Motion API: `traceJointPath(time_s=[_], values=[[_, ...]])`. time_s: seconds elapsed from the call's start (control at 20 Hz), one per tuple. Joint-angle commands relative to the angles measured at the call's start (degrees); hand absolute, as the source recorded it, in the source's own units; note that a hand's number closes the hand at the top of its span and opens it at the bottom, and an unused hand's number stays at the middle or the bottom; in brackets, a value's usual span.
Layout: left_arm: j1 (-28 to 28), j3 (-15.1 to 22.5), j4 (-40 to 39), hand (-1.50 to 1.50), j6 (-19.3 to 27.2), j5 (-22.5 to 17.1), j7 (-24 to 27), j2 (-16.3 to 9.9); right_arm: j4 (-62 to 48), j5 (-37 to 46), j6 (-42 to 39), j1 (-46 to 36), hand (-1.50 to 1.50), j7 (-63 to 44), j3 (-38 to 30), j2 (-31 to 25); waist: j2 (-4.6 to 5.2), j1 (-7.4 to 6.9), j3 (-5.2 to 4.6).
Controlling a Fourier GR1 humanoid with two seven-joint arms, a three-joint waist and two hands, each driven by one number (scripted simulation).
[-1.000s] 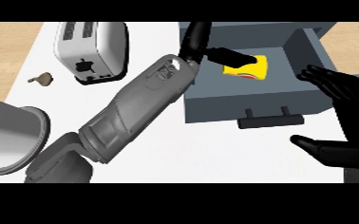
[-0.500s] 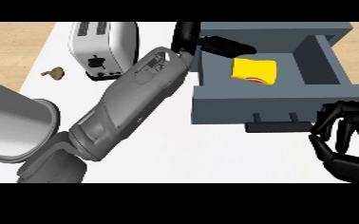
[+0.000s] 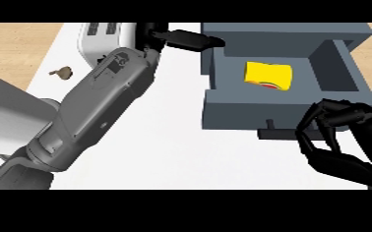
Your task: Pick up the cup, place it into the drawer and close the drawer
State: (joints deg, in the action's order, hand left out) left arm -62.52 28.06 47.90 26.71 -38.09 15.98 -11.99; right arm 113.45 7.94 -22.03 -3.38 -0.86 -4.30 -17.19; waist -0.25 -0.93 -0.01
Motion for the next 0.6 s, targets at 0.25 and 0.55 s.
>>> traceJointPath(time_s=[0.25,0.55], values=[[15.03,-2.39,16.87,-1.50,-3.05,-0.80,-3.14,-9.29,-10.29,19.55,7.22,-5.08,1.50,4.63,8.48,1.41,0.05,-1.52,0.00],[22.66,-4.13,19.62,-1.50,-5.31,-0.71,0.77,-11.55,-21.25,34.55,11.03,-8.11,1.50,7.65,16.27,-1.02,0.42,-1.60,-0.01]])
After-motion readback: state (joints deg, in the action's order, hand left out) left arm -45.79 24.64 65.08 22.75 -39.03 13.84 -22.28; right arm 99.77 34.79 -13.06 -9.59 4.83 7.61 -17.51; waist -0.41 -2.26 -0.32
